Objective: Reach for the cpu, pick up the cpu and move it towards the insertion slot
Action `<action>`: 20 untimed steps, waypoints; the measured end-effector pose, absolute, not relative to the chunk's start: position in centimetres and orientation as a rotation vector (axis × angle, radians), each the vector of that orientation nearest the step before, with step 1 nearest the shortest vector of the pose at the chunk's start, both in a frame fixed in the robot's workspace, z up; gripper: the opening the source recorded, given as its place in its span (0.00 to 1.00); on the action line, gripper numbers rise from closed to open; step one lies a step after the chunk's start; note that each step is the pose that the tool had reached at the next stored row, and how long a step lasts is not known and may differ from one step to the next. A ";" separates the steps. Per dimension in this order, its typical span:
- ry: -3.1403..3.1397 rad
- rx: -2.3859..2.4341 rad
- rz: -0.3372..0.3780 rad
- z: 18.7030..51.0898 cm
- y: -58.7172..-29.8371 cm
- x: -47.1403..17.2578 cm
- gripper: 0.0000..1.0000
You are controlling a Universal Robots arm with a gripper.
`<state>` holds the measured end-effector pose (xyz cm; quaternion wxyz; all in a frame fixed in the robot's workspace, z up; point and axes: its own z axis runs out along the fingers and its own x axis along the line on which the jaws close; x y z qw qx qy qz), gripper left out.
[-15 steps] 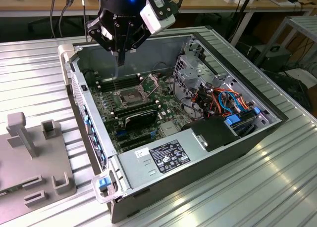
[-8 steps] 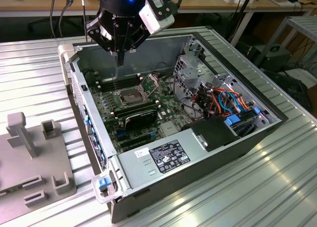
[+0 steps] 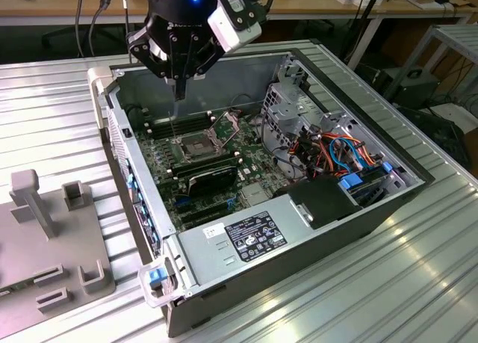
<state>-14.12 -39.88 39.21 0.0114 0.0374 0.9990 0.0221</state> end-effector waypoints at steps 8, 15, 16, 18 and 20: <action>3.116 0.117 0.069 39.2 -39.9 -14.6 0.11; 3.116 0.117 0.069 39.1 -39.9 -14.9 0.11; 3.116 0.117 0.069 39.1 -39.9 -15.0 0.11; 3.116 0.117 0.068 39.1 -39.9 -15.0 0.11; 3.116 0.117 0.069 39.1 -39.9 -15.1 0.11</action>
